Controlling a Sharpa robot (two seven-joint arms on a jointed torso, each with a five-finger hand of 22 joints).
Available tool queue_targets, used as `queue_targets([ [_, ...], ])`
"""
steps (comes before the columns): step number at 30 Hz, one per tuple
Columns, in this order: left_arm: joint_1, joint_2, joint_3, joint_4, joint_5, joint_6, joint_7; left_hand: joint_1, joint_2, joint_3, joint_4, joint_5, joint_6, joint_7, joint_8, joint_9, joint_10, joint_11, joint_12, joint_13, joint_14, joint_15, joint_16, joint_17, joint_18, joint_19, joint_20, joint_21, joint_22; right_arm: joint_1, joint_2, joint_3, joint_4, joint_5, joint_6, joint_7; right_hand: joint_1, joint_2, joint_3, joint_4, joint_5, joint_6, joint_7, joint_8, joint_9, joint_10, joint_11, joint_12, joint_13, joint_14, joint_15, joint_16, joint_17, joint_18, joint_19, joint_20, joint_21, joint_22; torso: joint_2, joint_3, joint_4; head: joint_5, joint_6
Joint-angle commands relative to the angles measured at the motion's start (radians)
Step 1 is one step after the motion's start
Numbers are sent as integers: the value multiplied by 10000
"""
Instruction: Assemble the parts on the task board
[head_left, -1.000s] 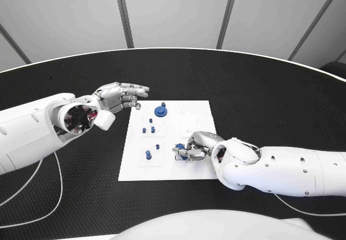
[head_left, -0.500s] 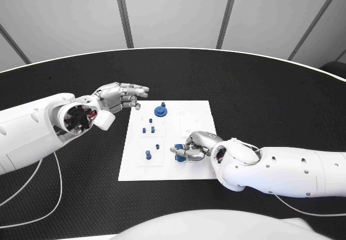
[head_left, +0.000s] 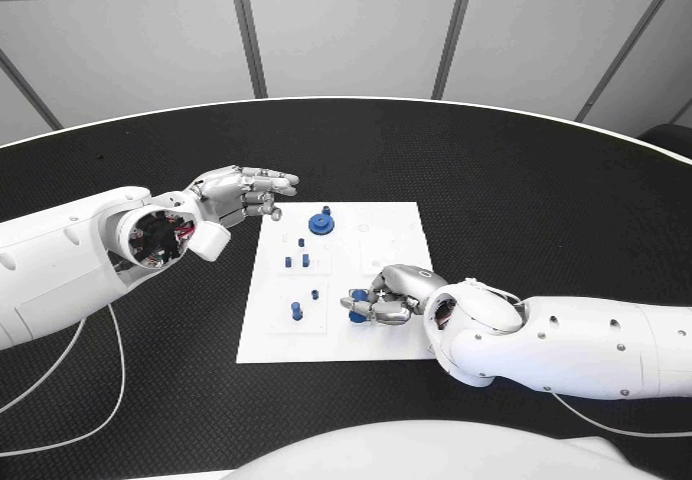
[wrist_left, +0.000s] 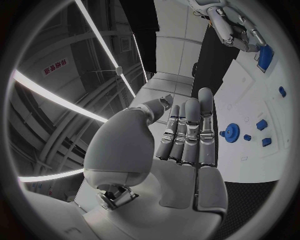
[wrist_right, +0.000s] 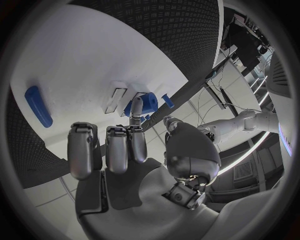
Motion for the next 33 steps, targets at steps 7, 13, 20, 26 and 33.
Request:
queue_targets([
  [7,-2,-3,-1,-24,0,12,-6,-110,7,-21,65,-16,-37,48,-62,17,-76,26,-28,17,-48,37,-22,2,72,5,39,-43,-15,0,-300,-3,286,0,4,167,711,98,38,-61,463,-91,-21,123,-72,860,-68,-6,2374,1061,-35,65,2635,-42,942,-47,-33,2455,9,10,-6,13,31],
  [13,-3,6,-1,-50,0,24,0,-110,7,-21,65,-16,-37,48,-62,17,-76,26,-28,17,-48,37,-22,2,72,5,39,-43,-15,0,-435,-5,398,0,112,280,1284,29,101,-102,620,-124,-23,158,-121,865,-68,2,2384,1061,-39,65,2635,-43,942,-49,-33,2458,7,-7,-4,0,38],
  [20,-4,8,-2,-61,0,29,8,-110,7,-21,65,-16,-37,48,-62,17,-76,26,-28,17,-48,37,-22,2,72,5,39,-43,-15,1,-523,-8,400,0,308,387,2149,-169,218,-199,670,-190,-19,187,-196,855,-64,-25,2376,1061,-37,65,2635,-34,934,-48,-79,2448,7,-28,17,-2,57],
  [26,-4,0,-2,-63,0,32,9,-110,7,-21,65,-16,-37,48,-62,17,-76,26,-28,17,-48,37,-22,2,72,5,39,-43,-15,1,-519,-10,337,0,357,371,2659,-158,494,-232,372,-225,-12,187,-263,850,-59,-39,2372,1061,-32,65,2635,-34,934,-44,-82,2450,9,-25,17,15,71],
  [33,-4,-15,-2,-58,0,29,9,-110,7,-21,65,-16,-37,48,-62,17,-76,26,-28,17,-48,37,-22,2,72,5,39,-43,-15,1,-475,-10,216,0,329,286,2649,-53,577,-121,397,-217,-8,194,-283,859,-56,-21,2384,1061,-30,65,2635,-35,936,-43,-77,2453,19,-26,12,18,57],
])
